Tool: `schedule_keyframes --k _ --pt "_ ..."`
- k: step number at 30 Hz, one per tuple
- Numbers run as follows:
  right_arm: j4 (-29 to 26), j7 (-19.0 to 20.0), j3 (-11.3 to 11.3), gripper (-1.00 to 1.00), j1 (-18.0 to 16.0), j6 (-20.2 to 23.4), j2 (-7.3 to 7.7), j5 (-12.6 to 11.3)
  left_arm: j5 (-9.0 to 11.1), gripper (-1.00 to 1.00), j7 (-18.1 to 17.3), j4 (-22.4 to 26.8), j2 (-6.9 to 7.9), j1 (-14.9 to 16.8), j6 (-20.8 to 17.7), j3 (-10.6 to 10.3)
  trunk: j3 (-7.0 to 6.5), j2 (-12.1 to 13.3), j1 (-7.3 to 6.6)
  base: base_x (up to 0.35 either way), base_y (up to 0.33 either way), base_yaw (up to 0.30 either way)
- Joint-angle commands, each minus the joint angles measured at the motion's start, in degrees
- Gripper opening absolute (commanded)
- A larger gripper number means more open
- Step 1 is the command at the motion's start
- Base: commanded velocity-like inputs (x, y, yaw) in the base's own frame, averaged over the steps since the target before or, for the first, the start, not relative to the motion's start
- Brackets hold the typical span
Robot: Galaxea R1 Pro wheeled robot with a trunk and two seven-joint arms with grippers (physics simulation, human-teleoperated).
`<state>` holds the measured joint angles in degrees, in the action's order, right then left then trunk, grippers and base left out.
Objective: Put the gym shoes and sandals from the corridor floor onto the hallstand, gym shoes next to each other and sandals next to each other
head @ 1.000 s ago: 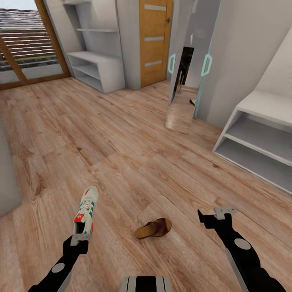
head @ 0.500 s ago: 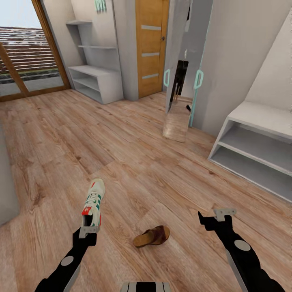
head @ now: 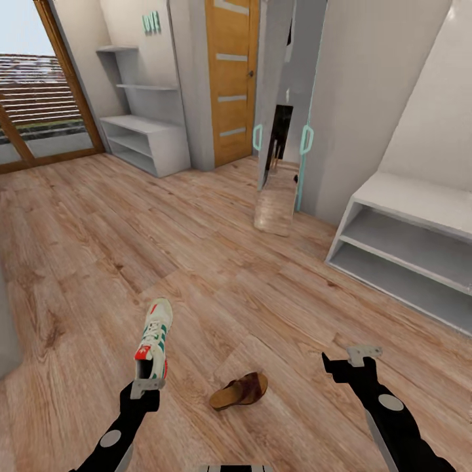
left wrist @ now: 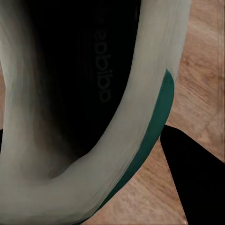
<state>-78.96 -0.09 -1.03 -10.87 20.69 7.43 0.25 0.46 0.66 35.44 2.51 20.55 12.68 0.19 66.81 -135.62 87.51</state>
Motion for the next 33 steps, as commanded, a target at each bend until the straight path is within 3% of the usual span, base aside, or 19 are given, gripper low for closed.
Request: schedule_keyframes --k 1,7,12,20,33 --pt "-0.05 -0.01 -0.01 1.00 -0.03 0.32 0.01 0.02 0.05 -1.00 -0.05 0.00 -0.01 -0.01 0.14 0.01 -0.22 0.40 -0.23 0.000 0.000 -0.206" --pt "0.01 -0.05 -1.12 1.00 -0.03 0.31 0.03 0.02 0.03 -1.00 -0.05 0.26 -0.03 -0.06 0.22 -0.09 -1.71 2.81 -1.55 0.000 0.000 -0.218" --pt "-0.03 -0.03 -2.78 1.00 -0.03 0.31 -0.04 0.02 -0.06 -1.00 -0.17 0.25 -0.11 -0.12 0.44 -0.10 -2.05 2.81 -1.55 0.000 0.000 -0.226" --pt "0.03 0.00 -3.17 1.00 -0.03 0.27 -0.13 -0.03 0.13 -1.00 -0.29 2.21 0.26 -0.15 0.16 -0.09 -2.58 2.81 -1.55 0.000 0.004 -0.227" --pt "-0.04 -0.08 -3.19 1.00 -0.03 0.31 -0.14 0.01 0.17 -1.00 -0.26 2.79 0.15 -0.16 0.11 -0.10 -3.30 2.81 -1.55 0.000 0.250 -0.187"
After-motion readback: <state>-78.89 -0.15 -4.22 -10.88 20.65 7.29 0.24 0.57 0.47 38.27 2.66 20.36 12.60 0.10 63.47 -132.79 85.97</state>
